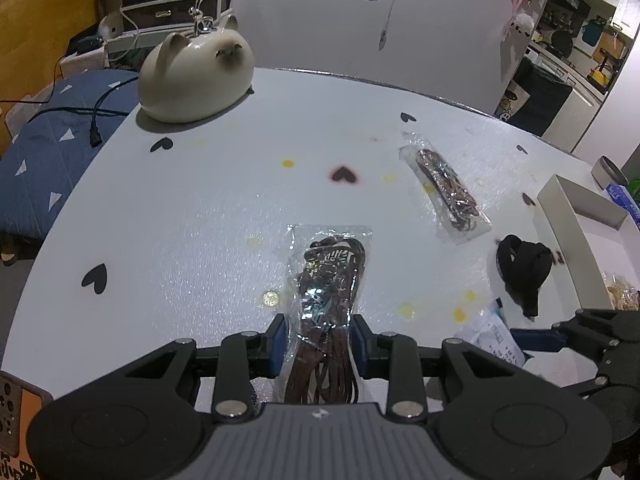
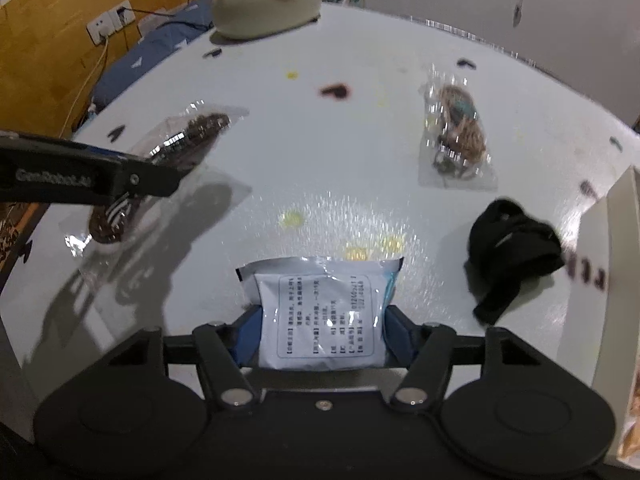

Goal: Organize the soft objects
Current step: 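Lift the brown cord bag and white packet and carry them toward the box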

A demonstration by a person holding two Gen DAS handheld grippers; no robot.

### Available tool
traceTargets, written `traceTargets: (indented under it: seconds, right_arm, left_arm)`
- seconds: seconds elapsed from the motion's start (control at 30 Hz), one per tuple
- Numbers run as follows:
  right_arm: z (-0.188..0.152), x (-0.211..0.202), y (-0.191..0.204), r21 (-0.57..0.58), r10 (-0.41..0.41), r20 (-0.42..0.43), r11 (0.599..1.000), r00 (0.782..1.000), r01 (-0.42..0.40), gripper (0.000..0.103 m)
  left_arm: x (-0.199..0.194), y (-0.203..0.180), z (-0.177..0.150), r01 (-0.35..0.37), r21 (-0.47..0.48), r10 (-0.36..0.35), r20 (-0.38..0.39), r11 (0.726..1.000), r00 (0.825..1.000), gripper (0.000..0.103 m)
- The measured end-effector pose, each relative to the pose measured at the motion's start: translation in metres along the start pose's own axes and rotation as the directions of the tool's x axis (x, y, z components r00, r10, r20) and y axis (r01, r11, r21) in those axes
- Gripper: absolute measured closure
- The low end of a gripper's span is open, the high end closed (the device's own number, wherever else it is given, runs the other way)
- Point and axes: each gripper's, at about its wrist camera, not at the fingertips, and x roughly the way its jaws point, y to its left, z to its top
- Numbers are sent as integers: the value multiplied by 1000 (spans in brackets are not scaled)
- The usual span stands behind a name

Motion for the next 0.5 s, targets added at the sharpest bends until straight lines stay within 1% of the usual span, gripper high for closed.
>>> traceTargets:
  seconds: [0.27,0.5]
  right_arm:
    - [10,-35,-9,54,-21,103,998,994,16,37]
    - [8,-69,-31,119,-62,192,992,979,40,37]
  left_arm:
    - [-16,-9,1,8,1,-8,36,1000,999,69]
    - [-34,-33,10,18,22,-20,96,1000,995,69]
